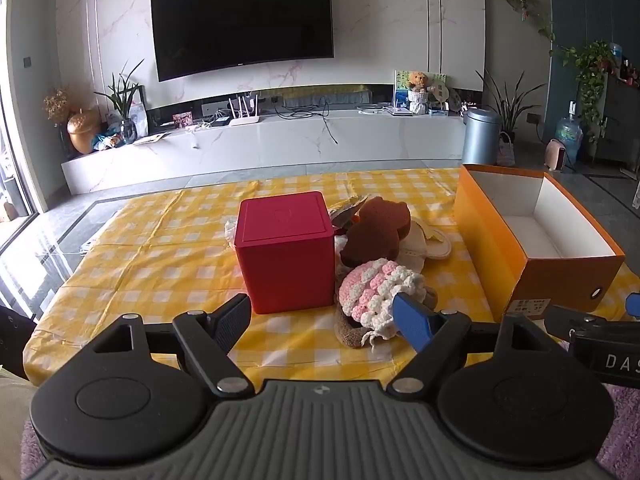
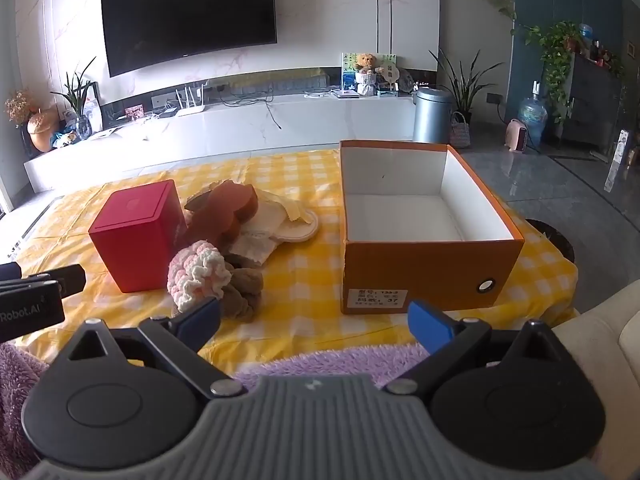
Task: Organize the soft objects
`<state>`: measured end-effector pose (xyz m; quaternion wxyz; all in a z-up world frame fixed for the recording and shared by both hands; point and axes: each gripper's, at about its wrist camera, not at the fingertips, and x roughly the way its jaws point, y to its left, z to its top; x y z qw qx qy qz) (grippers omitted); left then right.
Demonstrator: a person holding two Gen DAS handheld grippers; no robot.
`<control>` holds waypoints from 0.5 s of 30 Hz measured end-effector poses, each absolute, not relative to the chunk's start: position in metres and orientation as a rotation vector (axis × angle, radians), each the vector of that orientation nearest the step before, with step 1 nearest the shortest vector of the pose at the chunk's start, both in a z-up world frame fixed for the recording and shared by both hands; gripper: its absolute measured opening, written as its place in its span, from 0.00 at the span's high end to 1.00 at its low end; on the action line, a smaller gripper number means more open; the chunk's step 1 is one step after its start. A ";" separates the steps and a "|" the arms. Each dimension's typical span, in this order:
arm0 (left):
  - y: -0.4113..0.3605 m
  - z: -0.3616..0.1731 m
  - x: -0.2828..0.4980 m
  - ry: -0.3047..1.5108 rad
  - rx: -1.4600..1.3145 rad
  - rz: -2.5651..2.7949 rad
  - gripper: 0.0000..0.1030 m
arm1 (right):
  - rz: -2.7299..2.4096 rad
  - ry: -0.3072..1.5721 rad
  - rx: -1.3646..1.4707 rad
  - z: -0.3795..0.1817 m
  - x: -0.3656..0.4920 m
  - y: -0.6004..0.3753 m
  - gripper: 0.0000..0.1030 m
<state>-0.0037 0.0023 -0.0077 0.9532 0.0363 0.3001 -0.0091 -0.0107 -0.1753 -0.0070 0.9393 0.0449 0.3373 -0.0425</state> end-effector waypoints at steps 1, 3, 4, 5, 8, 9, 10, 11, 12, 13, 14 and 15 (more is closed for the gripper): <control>0.002 -0.008 -0.004 0.611 0.074 -0.019 0.08 | -0.087 0.689 0.092 -0.006 -0.011 -0.175 0.05; 0.002 -0.007 -0.004 0.612 0.073 -0.019 0.08 | -0.086 0.689 0.092 -0.006 -0.012 -0.175 0.05; 0.002 -0.007 -0.004 0.611 0.073 -0.019 0.08 | -0.086 0.689 0.091 -0.007 -0.012 -0.175 0.05; 0.002 -0.007 -0.004 0.611 0.073 -0.018 0.08 | -0.086 0.689 0.090 -0.006 -0.012 -0.175 0.05; 0.002 -0.007 -0.004 0.611 0.073 -0.019 0.08 | -0.086 0.690 0.087 -0.006 -0.013 -0.174 0.05; 0.002 -0.007 -0.004 0.611 0.073 -0.019 0.08 | -0.086 0.690 0.087 -0.006 -0.013 -0.174 0.05; 0.002 -0.007 -0.004 0.611 0.073 -0.019 0.08 | -0.087 0.690 0.088 -0.007 -0.013 -0.174 0.05; 0.002 -0.007 -0.004 0.611 0.073 -0.020 0.08 | -0.086 0.690 0.088 -0.007 -0.013 -0.174 0.05; 0.003 -0.007 -0.004 0.610 0.073 -0.020 0.08 | -0.086 0.690 0.089 -0.007 -0.013 -0.174 0.05; 0.003 -0.007 -0.004 0.611 0.072 -0.019 0.08 | -0.085 0.690 0.087 -0.007 -0.013 -0.174 0.05; 0.003 -0.007 -0.004 0.611 0.072 -0.019 0.08 | -0.086 0.690 0.087 -0.007 -0.013 -0.174 0.05; 0.002 -0.007 -0.004 0.612 0.072 -0.019 0.08 | -0.085 0.690 0.086 -0.007 -0.013 -0.174 0.05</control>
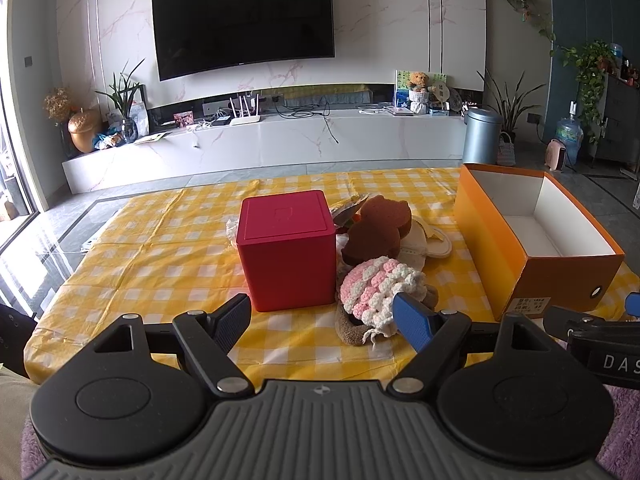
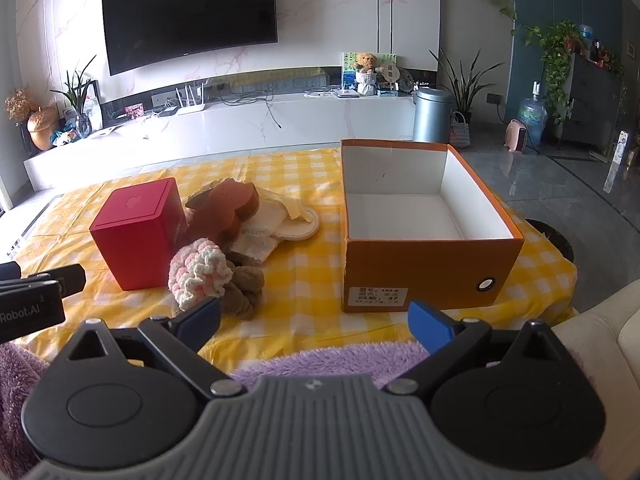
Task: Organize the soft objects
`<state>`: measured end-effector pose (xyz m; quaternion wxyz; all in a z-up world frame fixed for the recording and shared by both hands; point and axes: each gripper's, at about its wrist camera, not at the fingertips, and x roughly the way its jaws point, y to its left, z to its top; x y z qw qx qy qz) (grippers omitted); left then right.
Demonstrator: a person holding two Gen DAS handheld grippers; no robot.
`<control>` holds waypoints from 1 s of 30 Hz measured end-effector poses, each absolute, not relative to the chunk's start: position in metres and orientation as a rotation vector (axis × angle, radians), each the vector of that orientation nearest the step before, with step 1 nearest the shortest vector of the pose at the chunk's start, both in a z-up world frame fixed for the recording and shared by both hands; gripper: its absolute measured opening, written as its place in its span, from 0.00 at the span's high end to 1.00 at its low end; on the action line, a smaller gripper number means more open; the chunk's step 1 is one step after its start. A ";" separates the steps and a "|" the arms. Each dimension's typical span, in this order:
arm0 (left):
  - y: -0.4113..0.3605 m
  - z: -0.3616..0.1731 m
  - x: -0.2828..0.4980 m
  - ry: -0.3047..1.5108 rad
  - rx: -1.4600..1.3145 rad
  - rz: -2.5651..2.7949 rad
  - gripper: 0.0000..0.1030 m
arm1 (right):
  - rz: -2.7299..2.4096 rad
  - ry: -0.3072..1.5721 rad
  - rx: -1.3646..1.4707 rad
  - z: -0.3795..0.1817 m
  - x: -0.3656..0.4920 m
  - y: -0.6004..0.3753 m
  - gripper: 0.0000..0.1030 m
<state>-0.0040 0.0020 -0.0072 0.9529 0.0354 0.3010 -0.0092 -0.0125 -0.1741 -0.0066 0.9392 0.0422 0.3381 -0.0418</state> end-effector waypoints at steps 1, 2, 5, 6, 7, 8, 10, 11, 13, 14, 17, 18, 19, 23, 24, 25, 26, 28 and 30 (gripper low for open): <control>0.002 -0.007 -0.004 0.611 0.072 -0.019 0.08 | -0.086 0.691 0.086 -0.007 -0.012 -0.174 0.05; 0.002 -0.007 -0.004 0.611 0.072 -0.018 0.08 | -0.085 0.690 0.086 -0.006 -0.012 -0.174 0.05; 0.002 -0.007 -0.004 0.611 0.071 -0.019 0.08 | -0.083 0.691 0.084 -0.006 -0.012 -0.173 0.05; 0.002 -0.007 -0.004 0.611 0.071 -0.019 0.08 | -0.083 0.691 0.082 -0.006 -0.012 -0.172 0.05; 0.002 -0.007 -0.004 0.611 0.072 -0.019 0.08 | -0.082 0.691 0.080 -0.006 -0.013 -0.171 0.05; 0.002 -0.007 -0.004 0.611 0.072 -0.019 0.08 | -0.081 0.692 0.080 -0.007 -0.013 -0.171 0.05; 0.002 -0.007 -0.004 0.611 0.072 -0.019 0.08 | -0.079 0.692 0.079 -0.007 -0.013 -0.170 0.05; 0.002 -0.007 -0.004 0.611 0.072 -0.019 0.08 | -0.078 0.692 0.078 -0.007 -0.013 -0.170 0.05; 0.002 -0.007 -0.004 0.611 0.071 -0.019 0.08 | -0.076 0.692 0.076 -0.007 -0.012 -0.169 0.05; 0.002 -0.007 -0.004 0.612 0.072 -0.019 0.08 | -0.075 0.691 0.074 -0.007 -0.012 -0.169 0.05; 0.002 -0.007 -0.004 0.611 0.072 -0.020 0.08 | -0.072 0.690 0.072 -0.007 -0.012 -0.168 0.05; 0.002 -0.007 -0.004 0.611 0.071 -0.020 0.08 | -0.072 0.689 0.071 -0.007 -0.012 -0.168 0.05; 0.002 -0.007 -0.004 0.611 0.071 -0.019 0.08 | -0.072 0.689 0.071 -0.007 -0.012 -0.168 0.05; 0.002 -0.007 -0.004 0.610 0.071 -0.019 0.08 | -0.072 0.689 0.071 -0.007 -0.012 -0.168 0.05; 0.002 -0.007 -0.004 0.611 0.071 -0.018 0.08 | -0.072 0.690 0.071 -0.007 -0.012 -0.168 0.05; 0.002 -0.007 -0.004 0.611 0.071 -0.019 0.08 | -0.072 0.689 0.070 -0.007 -0.012 -0.168 0.05; 0.002 -0.007 -0.004 0.612 0.071 -0.019 0.08 | -0.071 0.689 0.070 -0.007 -0.012 -0.168 0.05; 0.002 -0.007 -0.004 0.612 0.071 -0.019 0.08 | -0.069 0.690 0.067 -0.007 -0.012 -0.166 0.05; 0.002 -0.007 -0.004 0.611 0.071 -0.019 0.08 | -0.067 0.691 0.064 -0.007 -0.012 -0.165 0.05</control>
